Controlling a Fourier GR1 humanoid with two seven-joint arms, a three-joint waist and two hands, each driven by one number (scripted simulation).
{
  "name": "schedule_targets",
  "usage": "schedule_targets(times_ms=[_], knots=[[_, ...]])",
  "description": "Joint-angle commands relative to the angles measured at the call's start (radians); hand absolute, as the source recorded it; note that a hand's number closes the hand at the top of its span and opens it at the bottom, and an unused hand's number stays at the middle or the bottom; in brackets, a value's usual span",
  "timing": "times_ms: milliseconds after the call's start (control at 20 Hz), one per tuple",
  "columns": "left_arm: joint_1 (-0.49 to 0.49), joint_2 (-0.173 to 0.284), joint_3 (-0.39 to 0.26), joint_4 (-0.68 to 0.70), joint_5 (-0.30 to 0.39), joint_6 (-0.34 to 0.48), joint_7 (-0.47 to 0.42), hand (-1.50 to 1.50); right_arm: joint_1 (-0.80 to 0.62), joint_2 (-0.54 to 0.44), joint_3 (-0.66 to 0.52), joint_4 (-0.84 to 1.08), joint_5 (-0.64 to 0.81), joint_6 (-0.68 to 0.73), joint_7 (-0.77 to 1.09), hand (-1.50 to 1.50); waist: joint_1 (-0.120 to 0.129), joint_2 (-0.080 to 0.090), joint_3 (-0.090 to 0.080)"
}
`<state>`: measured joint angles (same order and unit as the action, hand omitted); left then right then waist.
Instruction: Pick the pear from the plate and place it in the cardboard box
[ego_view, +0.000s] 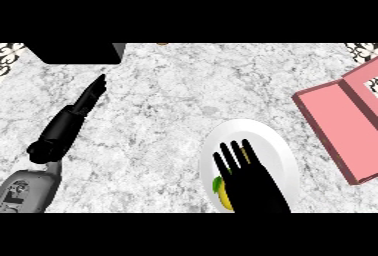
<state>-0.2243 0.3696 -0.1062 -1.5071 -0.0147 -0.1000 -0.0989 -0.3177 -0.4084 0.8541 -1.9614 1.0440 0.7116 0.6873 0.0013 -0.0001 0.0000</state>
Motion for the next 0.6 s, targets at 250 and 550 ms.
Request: schedule_targets(times_ms=[250, 550], knots=[[0.016, -0.034, 0.035, -0.096, -0.017, -0.04, 0.074, 0.0, 0.031, 0.009, -0.078, 0.117, 0.061, -0.072, -0.191, -1.5, 0.002, 0.0, 0.0], [0.018, -0.035, 0.081, -0.035, -0.041, -0.076, 0.017, 0.0, 0.127, 0.003, -0.068, 0.093, 0.176, -0.098, -0.168, -1.5, -0.003, -0.001, 0.0]])
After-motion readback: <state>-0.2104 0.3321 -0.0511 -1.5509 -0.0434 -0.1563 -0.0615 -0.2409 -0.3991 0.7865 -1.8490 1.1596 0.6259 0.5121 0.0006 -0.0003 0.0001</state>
